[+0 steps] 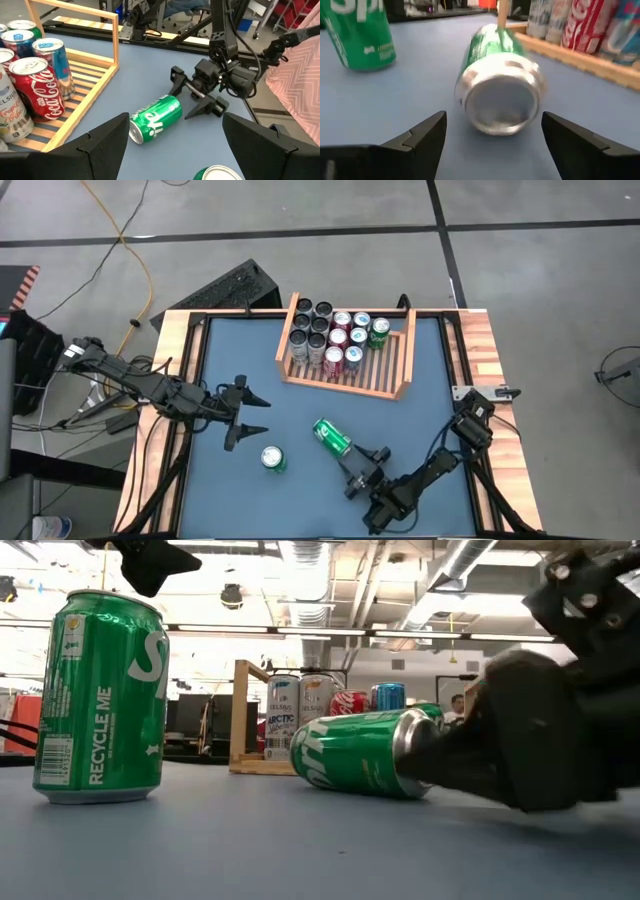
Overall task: Place canned beverage on shelf
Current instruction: Put the green soda can on the shelf aligned with the other green soda can
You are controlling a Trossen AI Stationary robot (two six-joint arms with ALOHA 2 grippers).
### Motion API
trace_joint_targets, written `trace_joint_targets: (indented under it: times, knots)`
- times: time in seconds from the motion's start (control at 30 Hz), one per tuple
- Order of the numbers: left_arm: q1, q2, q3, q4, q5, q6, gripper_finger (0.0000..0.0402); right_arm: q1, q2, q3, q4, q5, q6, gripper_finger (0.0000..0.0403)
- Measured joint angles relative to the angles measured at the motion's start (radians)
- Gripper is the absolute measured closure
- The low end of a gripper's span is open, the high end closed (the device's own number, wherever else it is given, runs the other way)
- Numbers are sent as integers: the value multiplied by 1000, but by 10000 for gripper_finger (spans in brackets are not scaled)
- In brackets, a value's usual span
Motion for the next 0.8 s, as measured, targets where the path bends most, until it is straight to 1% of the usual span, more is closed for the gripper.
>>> trace_joint_targets:
  times: [0.07,0.13,0.3,0.4,0.5,0.6,0.7,0.8]
  knots:
    - [0,0,0,1,-1,0,95,2,-2,10,-21,-42,1,83]
    - [0,0,0,0,0,-2,95,1,-32,35,-91,-109,-9,83]
    - [0,0,0,0,4,-5,95,-25,-166,138,-311,-285,-125,83]
    - [0,0,0,-1,4,-7,95,-71,-255,201,-442,-380,-201,83]
    - [0,0,0,-7,13,-25,95,-150,-353,270,-532,-528,-315,83]
    - [0,0,0,-29,27,-39,95,-265,-414,334,-522,-663,-455,83]
    - [0,0,0,-54,29,-71,95,-382,-415,403,-491,-835,-573,83]
    - [0,0,0,-65,29,-89,95,-462,-356,466,-483,-1006,-641,83]
